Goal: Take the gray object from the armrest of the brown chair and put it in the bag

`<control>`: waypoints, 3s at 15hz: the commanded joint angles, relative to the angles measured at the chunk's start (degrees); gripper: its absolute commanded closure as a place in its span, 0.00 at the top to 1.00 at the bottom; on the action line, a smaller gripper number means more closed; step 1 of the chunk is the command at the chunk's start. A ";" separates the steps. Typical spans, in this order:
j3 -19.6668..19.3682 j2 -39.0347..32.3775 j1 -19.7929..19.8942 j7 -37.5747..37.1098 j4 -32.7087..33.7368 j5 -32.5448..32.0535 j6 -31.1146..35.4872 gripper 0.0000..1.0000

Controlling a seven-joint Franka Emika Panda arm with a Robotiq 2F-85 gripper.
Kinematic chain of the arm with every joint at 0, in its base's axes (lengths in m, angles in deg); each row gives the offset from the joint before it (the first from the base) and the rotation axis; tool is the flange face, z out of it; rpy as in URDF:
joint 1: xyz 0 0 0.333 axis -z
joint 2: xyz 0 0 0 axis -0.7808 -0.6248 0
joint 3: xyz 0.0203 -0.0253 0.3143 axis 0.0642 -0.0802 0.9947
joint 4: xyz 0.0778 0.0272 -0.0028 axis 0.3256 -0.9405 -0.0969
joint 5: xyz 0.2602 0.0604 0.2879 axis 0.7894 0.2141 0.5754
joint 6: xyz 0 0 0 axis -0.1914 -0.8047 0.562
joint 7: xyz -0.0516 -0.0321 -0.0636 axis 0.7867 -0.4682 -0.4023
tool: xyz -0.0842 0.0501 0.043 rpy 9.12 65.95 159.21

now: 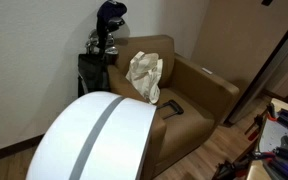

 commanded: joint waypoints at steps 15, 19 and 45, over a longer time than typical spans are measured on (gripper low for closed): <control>-10.49 -34.60 5.17 -5.23 11.16 2.48 24.43 1.00; -14.28 -47.95 6.73 -10.27 15.27 -2.62 27.41 1.00; -25.06 -71.19 17.17 8.18 33.44 19.72 17.80 1.00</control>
